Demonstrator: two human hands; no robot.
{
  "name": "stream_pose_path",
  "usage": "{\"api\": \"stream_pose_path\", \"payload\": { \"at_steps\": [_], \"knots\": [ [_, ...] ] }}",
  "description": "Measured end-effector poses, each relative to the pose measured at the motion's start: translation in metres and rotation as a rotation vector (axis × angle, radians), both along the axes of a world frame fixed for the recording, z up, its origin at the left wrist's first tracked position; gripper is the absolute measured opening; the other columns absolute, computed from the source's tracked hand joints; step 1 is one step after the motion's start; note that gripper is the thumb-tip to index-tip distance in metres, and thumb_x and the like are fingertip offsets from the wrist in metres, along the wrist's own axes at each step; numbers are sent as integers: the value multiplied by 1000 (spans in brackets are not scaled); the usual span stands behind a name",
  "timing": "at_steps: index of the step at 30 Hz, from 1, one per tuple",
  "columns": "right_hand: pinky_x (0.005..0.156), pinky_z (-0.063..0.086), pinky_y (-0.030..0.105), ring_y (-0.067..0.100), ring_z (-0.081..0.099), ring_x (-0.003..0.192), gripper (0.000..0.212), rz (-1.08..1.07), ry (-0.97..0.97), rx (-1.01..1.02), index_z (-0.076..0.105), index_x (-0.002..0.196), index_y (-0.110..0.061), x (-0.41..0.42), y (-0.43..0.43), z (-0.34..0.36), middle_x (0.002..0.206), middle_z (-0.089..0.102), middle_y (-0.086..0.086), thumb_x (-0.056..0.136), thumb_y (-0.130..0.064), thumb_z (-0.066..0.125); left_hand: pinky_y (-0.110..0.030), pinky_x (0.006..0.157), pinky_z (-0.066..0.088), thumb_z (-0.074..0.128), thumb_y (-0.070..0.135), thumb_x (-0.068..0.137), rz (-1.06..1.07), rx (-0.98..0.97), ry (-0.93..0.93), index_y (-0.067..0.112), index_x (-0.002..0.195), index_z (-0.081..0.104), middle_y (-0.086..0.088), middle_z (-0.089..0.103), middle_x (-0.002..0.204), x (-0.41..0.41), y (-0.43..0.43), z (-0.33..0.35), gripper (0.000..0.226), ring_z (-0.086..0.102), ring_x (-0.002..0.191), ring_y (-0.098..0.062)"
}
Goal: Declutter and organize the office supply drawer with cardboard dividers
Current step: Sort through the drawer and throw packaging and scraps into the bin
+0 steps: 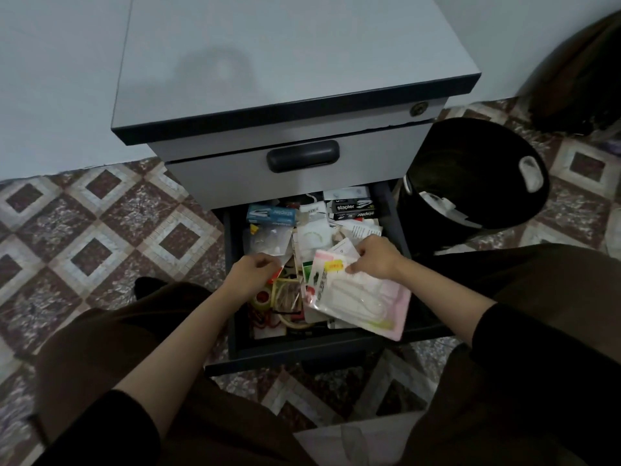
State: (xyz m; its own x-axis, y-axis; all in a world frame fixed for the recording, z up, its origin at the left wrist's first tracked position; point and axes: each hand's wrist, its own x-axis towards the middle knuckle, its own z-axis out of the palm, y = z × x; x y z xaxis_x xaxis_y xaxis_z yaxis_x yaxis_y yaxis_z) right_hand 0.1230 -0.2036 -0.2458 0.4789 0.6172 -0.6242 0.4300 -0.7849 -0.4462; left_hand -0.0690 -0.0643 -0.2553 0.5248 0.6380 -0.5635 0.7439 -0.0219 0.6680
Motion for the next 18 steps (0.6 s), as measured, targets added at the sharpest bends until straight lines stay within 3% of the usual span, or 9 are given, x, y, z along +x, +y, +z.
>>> {"api": "stream_pose_path", "payload": {
  "at_steps": [3,5,7,11,14,18],
  "knots": [
    [51,34,21,17,52,75,20,-90,37,35,56,75,-6,17,-3,6,79,53,2,87,-20,64,-29,87,45,56,25,92,7,22,18,14,102,66,-4,65,101,8,-3,-4,18,60,100,-20],
    [63,43,24,22,58,84,13,-213,76,112,63,89,0,31,-6,5,90,61,8,88,-13,61,-28,88,45,60,21,89,0,2,26,12,101,66,-4,63,101,16,-6,-8,16,59,101,-19],
    [75,47,31,26,61,91,22,-340,87,167,64,105,6,44,-11,6,100,65,16,88,-8,58,-31,88,46,65,16,85,-36,-39,48,9,101,64,-7,64,104,25,-9,-13,17,59,101,-21],
    [85,47,34,29,60,101,24,-433,34,208,62,111,4,60,-22,10,110,64,17,90,-8,56,-27,72,45,64,16,84,-100,-1,140,8,89,61,-6,63,88,42,-16,-21,10,58,88,-20],
    [91,47,35,28,59,106,29,-520,48,267,58,118,-1,66,-25,10,116,62,14,89,-8,58,-31,76,48,67,25,83,-80,40,182,4,91,62,-11,66,93,53,-14,-32,24,61,90,-25],
    [92,49,37,28,60,104,28,-605,93,272,59,115,-4,68,-29,8,114,64,12,88,-9,60,-29,79,45,74,30,77,-12,36,170,0,118,51,-8,61,115,64,-20,-39,56,59,104,-25]
  ]
}}
